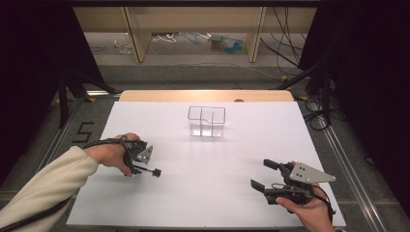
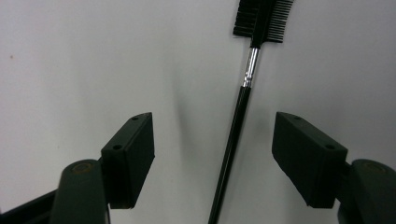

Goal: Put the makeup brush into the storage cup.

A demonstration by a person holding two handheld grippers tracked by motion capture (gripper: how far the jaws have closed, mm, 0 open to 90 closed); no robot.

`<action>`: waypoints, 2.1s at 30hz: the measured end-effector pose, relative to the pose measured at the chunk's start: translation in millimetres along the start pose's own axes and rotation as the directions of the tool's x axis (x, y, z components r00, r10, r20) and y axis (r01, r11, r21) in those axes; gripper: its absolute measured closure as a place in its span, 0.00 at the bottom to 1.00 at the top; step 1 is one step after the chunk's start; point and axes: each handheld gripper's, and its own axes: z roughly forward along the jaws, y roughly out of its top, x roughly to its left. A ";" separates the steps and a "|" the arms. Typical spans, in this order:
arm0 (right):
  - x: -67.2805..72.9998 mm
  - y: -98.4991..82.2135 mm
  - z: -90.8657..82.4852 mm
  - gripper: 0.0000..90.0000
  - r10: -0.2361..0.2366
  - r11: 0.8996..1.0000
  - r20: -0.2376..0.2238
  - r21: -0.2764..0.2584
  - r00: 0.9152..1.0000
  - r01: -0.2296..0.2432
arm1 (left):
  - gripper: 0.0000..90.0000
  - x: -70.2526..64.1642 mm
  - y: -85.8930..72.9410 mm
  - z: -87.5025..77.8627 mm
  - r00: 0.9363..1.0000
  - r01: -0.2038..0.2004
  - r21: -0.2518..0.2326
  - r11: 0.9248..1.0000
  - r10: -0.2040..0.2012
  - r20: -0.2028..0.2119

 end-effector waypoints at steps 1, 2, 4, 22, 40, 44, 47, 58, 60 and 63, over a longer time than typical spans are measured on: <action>-0.1 0.1 -0.1 0.20 -0.001 1.000 -0.002 0.001 1.000 0.001 | 0.33 -0.1 0.4 1.3 1.000 0.002 0.001 1.000 -0.002 0.006; 0.1 0.1 0.0 0.20 0.001 1.000 0.000 -0.001 1.000 -0.001 | 0.34 0.5 0.9 2.2 1.000 -0.009 0.007 1.000 0.009 0.012; 0.1 0.0 0.1 0.20 -0.001 1.000 -0.001 0.001 1.000 0.001 | 0.35 1.0 1.6 4.1 1.000 -0.019 0.018 1.000 0.018 0.022; 0.1 -0.9 1.7 0.20 0.005 1.000 -0.002 -0.023 1.000 -0.005 | 0.47 4.0 6.1 7.3 0.996 -0.054 0.028 0.998 0.052 0.066; -0.6 -0.4 -0.7 0.20 -0.003 1.000 0.010 0.013 1.000 0.003 | 0.69 2.0 11.1 8.6 0.989 -0.071 0.035 0.997 0.066 0.135; -0.5 -0.4 -0.5 0.20 -0.002 1.000 0.010 0.014 1.000 0.002 | 0.75 1.6 10.4 8.9 0.987 -0.062 0.030 0.998 0.057 0.149; -0.2 -1.6 3.2 0.20 0.007 1.000 -0.009 -0.027 1.000 -0.008 | 0.78 0.3 10.7 9.1 0.988 -0.040 0.023 0.999 0.036 0.153; -0.3 -1.9 3.6 0.20 0.008 1.000 -0.011 -0.024 1.000 -0.008 | 0.90 -3.2 10.7 10.2 0.984 -0.018 0.006 1.000 0.016 0.179; -0.2 -1.9 3.6 0.20 0.009 1.000 -0.011 -0.024 1.000 -0.009 | 0.92 -3.5 10.7 9.8 0.983 -0.016 0.009 1.000 0.014 0.181; -0.2 -2.1 3.6 0.20 0.011 1.000 -0.011 -0.023 1.000 -0.011 | 0.95 -2.3 10.5 8.9 0.984 -0.042 0.021 0.999 0.038 0.174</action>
